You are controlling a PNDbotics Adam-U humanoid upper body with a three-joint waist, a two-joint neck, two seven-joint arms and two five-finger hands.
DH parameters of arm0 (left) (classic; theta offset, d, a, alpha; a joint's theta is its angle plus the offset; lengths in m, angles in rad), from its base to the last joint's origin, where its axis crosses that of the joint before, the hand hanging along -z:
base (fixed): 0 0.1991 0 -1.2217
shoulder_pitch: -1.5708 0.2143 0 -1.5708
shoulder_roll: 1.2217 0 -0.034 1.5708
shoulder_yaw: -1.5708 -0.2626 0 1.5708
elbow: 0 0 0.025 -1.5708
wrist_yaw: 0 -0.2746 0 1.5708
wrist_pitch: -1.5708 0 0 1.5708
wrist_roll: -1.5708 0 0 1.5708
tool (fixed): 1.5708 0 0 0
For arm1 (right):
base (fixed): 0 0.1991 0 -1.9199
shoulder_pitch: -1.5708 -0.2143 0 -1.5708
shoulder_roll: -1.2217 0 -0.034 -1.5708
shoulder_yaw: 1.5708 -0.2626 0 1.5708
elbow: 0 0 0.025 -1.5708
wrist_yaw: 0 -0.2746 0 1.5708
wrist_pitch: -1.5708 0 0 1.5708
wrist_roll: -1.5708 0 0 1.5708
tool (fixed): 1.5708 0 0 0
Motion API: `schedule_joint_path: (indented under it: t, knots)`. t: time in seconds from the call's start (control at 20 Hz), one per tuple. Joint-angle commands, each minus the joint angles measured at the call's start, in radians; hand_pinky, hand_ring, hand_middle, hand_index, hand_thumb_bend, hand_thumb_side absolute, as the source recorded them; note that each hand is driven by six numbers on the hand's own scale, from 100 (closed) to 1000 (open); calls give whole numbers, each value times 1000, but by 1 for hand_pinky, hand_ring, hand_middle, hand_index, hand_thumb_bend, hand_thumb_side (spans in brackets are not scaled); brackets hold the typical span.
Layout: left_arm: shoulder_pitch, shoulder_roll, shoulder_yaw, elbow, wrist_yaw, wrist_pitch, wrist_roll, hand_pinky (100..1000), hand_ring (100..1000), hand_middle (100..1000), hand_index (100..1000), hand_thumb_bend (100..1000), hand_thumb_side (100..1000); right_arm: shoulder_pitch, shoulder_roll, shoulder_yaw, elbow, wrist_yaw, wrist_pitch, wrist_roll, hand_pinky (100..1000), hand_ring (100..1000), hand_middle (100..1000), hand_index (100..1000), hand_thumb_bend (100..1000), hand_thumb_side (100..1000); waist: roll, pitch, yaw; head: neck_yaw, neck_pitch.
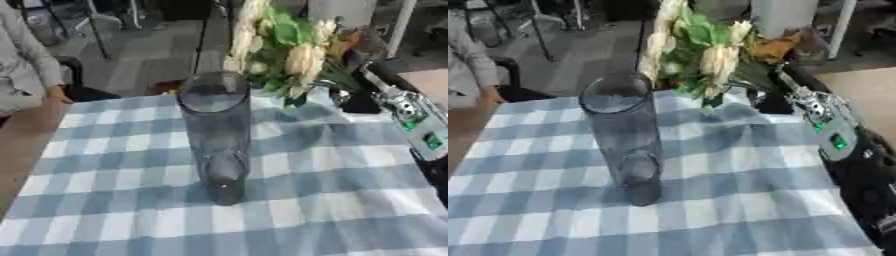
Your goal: Arrange flowers into the vase.
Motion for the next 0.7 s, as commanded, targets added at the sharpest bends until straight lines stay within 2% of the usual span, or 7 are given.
schedule_joint_path:
  t: [0.05, 0.7]
  knots:
    - [-8, 11, 1, -14, 0, 3, -1, 549, 734, 816, 886, 246, 1000, -22, -34, -16, -56, -37, 15, -12, 510, 287, 100, 120, 100, 291, -5, -29, -1, 3, -5]
    - [-7, 13, -2, -14, -1, 1, -4, 551, 734, 816, 887, 240, 1000, -79, 2, -21, -250, -265, 115, -97, 493, 276, 100, 120, 100, 258, -17, -42, 2, 1, 1]
